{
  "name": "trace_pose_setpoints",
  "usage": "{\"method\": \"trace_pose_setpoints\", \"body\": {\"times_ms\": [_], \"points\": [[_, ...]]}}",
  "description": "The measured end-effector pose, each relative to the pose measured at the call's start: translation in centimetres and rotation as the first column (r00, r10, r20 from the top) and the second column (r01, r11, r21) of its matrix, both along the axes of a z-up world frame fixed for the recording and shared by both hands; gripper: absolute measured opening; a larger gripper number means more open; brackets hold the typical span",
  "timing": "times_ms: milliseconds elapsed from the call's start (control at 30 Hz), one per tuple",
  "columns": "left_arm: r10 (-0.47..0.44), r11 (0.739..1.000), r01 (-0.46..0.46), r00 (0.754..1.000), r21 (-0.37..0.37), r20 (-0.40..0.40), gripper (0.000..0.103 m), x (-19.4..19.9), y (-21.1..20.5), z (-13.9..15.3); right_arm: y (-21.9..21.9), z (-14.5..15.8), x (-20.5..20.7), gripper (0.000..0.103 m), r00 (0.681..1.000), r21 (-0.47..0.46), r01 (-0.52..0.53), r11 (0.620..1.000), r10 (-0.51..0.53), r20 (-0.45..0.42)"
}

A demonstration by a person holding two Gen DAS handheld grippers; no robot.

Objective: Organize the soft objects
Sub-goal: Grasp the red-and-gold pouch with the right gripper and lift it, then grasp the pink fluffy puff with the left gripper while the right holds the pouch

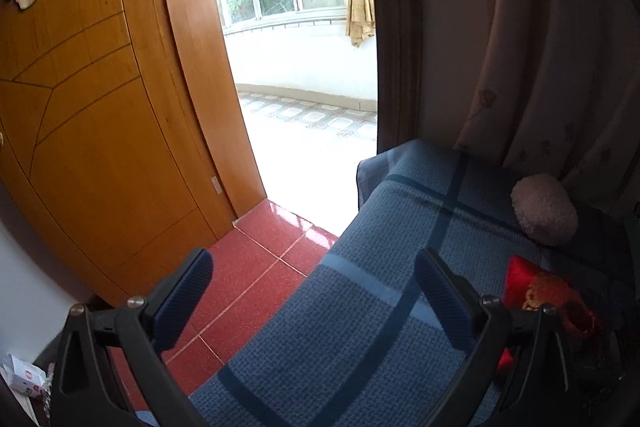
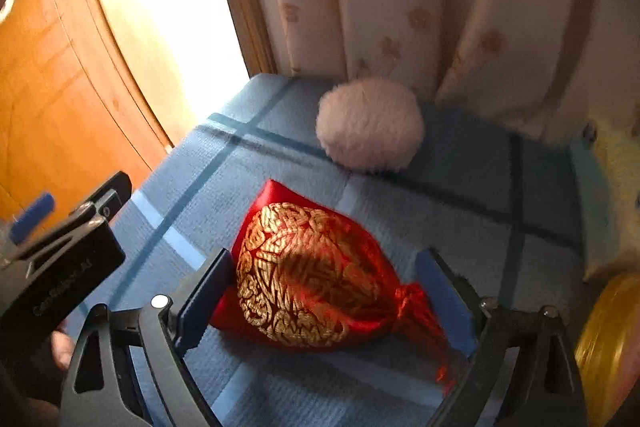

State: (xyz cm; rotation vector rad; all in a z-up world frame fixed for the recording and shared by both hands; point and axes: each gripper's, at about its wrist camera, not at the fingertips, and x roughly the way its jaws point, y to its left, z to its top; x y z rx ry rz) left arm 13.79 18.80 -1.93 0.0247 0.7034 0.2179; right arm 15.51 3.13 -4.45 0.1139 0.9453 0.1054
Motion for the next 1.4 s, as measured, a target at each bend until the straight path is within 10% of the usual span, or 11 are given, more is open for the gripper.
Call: {"method": "trace_pose_setpoints", "body": {"times_ms": [233,567,1100,1400], "points": [[-0.015,0.996,0.014,1.000,0.087,0.013,0.102,-0.5,-1.4,0.3,0.8,0.4,-0.7,0.032,0.997,-0.016,-0.074,0.997,0.074,0.027],[-0.034,0.982,0.035,0.999,0.184,-0.009,0.102,-0.4,-3.4,0.0,-4.5,4.5,-4.1,0.031,0.956,0.116,0.057,0.992,-0.088,0.279],[-0.367,0.928,0.364,0.930,-0.075,-0.035,0.101,4.4,-14.2,1.5,-9.6,7.6,-6.9,0.031,0.826,0.137,0.331,0.934,-0.357,0.437],[-0.361,0.928,0.333,0.915,-0.166,-0.182,0.064,9.1,-17.2,-1.9,-9.4,7.5,-6.8,0.031,0.824,0.136,0.337,0.932,-0.361,0.437]]}}
